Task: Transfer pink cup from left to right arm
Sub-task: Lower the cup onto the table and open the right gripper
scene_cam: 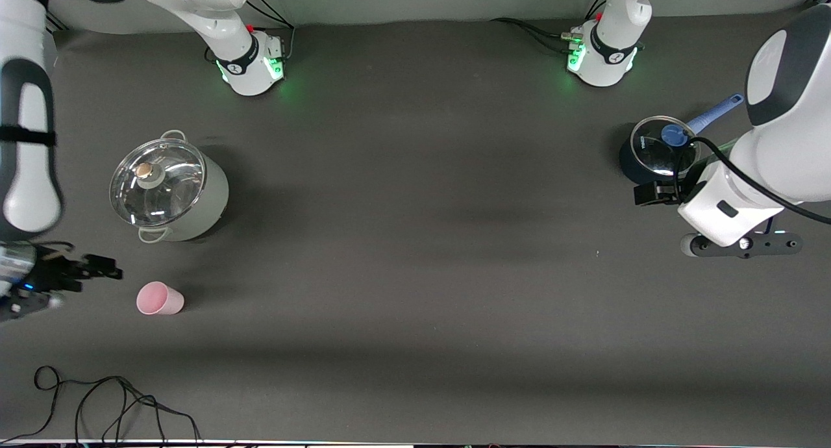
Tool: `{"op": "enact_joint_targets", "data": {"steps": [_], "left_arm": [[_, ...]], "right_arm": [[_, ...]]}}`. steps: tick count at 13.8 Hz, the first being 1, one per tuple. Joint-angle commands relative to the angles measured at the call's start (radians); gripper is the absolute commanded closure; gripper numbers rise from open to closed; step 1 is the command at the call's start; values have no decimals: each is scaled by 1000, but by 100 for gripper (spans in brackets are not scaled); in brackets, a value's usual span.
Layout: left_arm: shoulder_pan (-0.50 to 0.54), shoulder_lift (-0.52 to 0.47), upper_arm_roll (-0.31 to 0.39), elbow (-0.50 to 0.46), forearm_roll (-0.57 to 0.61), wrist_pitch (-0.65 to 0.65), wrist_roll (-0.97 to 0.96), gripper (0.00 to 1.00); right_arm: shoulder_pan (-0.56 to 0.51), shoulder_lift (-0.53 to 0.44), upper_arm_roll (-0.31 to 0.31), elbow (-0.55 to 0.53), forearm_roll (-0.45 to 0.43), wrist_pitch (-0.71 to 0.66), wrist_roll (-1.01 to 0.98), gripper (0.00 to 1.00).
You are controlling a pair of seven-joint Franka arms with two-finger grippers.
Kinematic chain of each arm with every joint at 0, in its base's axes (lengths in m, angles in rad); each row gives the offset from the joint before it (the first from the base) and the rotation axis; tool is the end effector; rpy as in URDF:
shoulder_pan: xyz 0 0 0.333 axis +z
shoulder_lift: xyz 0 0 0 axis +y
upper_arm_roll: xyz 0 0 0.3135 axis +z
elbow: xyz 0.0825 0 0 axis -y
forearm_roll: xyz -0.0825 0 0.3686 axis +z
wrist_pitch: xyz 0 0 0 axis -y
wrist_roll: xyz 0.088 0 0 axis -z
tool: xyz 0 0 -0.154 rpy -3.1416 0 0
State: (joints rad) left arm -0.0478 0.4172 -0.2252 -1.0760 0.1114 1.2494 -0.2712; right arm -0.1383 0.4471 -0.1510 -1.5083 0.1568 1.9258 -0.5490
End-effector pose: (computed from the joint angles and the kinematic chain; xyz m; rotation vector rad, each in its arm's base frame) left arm 0.5996 -0.1172 0.5306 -3.0431 -0.0441 0.3391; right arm 0.6468 -0.1616 0.3647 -3.0398 -0.3314 -0.0172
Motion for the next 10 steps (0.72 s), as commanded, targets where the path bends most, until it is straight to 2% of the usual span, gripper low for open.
{"op": "enact_joint_targets", "data": {"steps": [1,4,5,7,10], "left_arm": [[29,-34,-5,-39,-1,-10,20,0],[63,-57,0,-70,8,-19,88,0],[72,-107,1,-146,7,16,107,0],[59,-231,73,-333,-4,152,170,0],[27,-331,163,-485,-34,278,276,0]], "right_arm": [[23,-120,-5,-20,4,-89,117,2],[61,-211,-7,-24,-3,-160,260,1],[81,-237,-7,-30,-25,-185,283,1],[130,-271,-7,-50,-51,-211,334,1],[169,-352,-8,-105,-53,-214,386,1]]}}
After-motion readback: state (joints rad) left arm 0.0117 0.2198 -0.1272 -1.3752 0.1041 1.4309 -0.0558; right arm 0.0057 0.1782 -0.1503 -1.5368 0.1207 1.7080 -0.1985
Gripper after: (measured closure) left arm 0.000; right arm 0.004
